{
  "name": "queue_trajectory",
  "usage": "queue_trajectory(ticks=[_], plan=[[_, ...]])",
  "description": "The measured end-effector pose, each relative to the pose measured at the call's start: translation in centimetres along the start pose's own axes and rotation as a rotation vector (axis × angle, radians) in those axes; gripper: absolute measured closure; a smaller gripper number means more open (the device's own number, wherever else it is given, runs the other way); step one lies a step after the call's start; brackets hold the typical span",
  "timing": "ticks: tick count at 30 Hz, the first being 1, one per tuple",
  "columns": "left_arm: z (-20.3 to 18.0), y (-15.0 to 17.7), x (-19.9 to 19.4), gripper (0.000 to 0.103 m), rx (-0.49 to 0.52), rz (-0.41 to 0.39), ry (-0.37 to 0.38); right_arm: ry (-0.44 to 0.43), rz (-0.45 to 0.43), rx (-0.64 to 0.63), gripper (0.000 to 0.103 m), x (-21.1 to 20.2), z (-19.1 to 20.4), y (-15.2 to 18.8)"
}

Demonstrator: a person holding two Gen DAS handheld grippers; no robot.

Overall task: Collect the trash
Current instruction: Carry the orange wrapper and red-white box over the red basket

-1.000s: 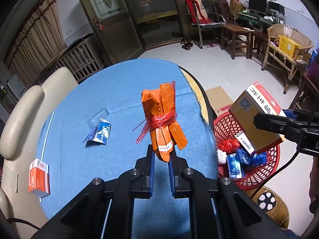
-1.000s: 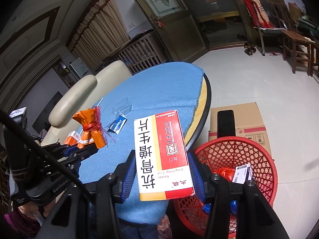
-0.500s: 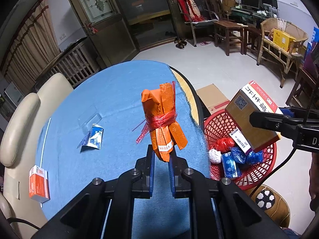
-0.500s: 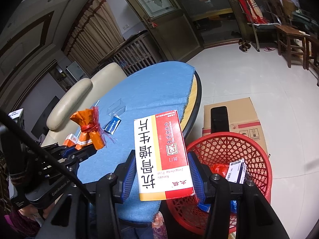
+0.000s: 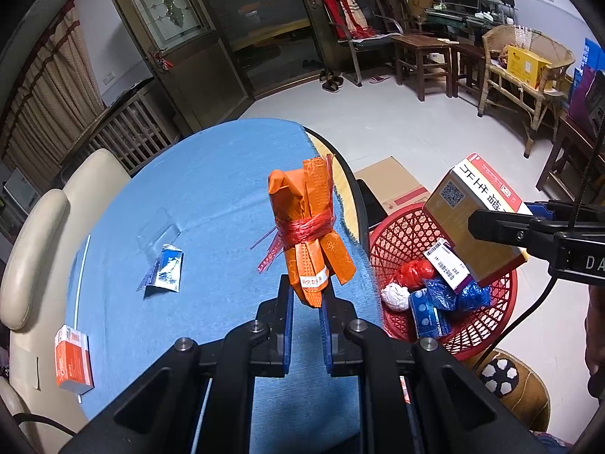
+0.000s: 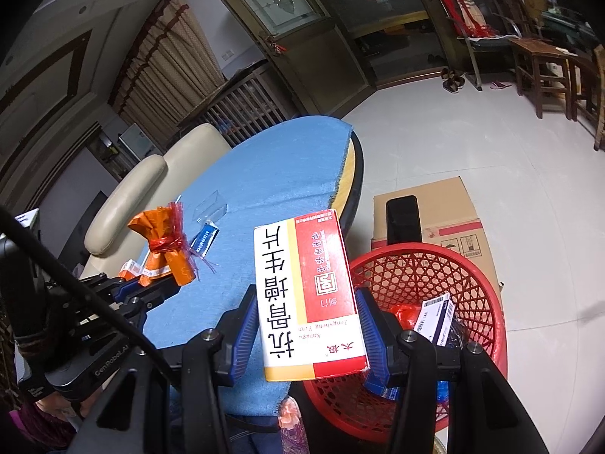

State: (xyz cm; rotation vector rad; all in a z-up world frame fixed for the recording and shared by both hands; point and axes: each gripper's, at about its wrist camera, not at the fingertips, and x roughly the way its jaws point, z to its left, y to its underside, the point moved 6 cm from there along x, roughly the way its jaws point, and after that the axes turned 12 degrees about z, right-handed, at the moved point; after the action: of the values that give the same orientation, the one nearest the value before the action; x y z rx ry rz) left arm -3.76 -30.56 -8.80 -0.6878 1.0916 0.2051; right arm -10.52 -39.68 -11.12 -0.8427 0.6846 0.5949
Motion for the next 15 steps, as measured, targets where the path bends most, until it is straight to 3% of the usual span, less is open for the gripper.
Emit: queue_trajectory(ticks=[15], plan=[[-2.4, -0.5, 0.2, 0.09, 0.046, 0.011, 0.002, 0.004, -0.009, 0.037, 0.05, -0.8, -1.7, 0.5]])
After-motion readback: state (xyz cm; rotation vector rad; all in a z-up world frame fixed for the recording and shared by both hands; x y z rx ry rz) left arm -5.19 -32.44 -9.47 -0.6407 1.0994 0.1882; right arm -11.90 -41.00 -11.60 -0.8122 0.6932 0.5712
